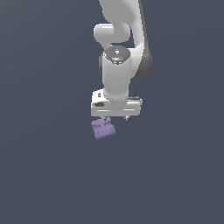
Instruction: Pick up the object and move it to a goal position.
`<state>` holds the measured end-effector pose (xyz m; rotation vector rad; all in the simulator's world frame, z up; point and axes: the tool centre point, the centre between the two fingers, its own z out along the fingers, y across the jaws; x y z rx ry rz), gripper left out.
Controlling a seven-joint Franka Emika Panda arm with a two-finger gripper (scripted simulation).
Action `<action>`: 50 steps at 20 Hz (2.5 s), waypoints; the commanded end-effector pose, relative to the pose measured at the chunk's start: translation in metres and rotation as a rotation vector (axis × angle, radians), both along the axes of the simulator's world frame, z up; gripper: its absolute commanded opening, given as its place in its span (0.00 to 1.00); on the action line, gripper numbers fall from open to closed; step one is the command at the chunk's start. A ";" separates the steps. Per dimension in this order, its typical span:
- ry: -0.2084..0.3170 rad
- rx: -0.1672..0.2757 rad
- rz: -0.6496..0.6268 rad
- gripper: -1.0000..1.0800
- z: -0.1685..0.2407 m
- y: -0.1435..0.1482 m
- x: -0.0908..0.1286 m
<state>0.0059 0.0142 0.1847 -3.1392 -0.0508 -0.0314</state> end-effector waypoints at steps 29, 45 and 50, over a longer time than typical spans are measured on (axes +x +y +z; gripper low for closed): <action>-0.003 0.009 0.112 0.96 -0.033 -0.033 -0.012; 0.019 -0.005 0.317 0.96 -0.095 -0.065 -0.042; 0.020 -0.005 0.318 0.96 -0.096 -0.066 -0.043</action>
